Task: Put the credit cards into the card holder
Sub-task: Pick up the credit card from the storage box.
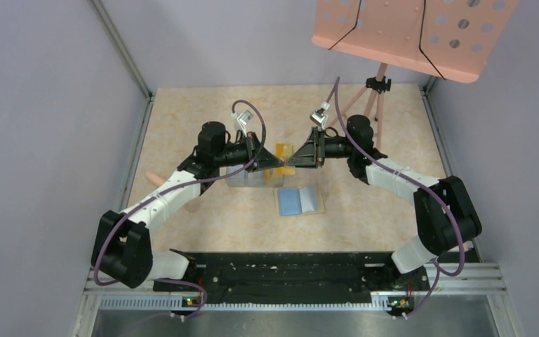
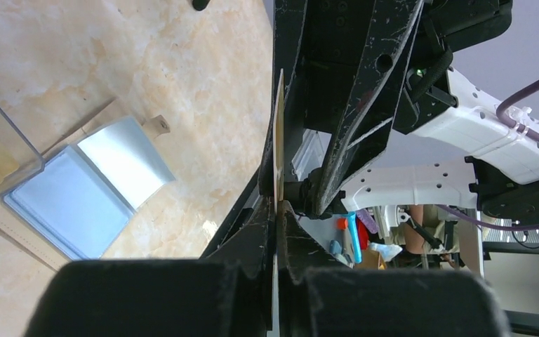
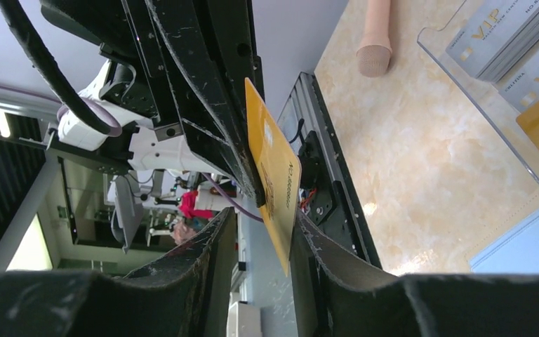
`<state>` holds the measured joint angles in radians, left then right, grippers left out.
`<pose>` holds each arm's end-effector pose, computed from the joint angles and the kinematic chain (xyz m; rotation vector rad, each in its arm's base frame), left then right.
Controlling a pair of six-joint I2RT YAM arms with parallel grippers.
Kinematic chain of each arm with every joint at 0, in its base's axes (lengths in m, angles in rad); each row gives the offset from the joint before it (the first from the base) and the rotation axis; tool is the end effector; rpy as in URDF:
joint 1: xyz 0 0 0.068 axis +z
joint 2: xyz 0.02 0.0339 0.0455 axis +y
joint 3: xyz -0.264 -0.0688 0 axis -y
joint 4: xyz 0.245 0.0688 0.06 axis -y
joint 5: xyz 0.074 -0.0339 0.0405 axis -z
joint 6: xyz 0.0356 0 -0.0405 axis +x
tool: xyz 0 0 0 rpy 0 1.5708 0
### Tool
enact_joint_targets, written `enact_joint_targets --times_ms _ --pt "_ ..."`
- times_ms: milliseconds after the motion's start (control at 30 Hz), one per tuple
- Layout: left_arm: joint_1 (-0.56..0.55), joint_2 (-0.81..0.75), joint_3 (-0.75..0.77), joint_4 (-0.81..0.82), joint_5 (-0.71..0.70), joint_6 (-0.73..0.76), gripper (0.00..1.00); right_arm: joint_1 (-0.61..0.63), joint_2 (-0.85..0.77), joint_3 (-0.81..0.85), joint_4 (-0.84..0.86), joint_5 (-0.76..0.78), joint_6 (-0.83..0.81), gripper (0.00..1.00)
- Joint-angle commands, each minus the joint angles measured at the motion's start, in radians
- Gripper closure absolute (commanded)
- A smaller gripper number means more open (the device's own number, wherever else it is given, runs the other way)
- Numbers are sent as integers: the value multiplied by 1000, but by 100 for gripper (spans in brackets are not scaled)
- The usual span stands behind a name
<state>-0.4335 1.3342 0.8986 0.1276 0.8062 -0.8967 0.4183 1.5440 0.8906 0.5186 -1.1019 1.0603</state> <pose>0.2611 -0.1491 0.2913 0.1510 2.1324 -1.6058 0.2916 0.1644 0.2640 -0.3575 2.0632 1.9236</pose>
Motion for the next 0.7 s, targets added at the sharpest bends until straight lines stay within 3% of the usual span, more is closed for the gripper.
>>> enact_joint_targets --times_ms 0,133,267,300,400,467,667 --pt "2 -41 -29 57 19 -6 100 1 -27 -9 102 3 28 67" --pt "3 -52 -46 54 19 -5 100 1 -18 -12 153 -4 64 72" --pt "2 -53 -57 51 18 -3 100 1 -3 -14 188 -15 87 96" --pt "2 -52 -58 45 15 0 93 1 -2 -17 192 -19 87 100" --pt "3 -57 -61 22 -8 6 70 1 -3 -23 190 -27 76 100" --pt "3 -64 -68 4 -28 7 60 1 -7 -25 154 -29 45 100" --pt "2 -58 -157 -12 -99 -27 55 -24 -44 -49 -218 94 -216 100"
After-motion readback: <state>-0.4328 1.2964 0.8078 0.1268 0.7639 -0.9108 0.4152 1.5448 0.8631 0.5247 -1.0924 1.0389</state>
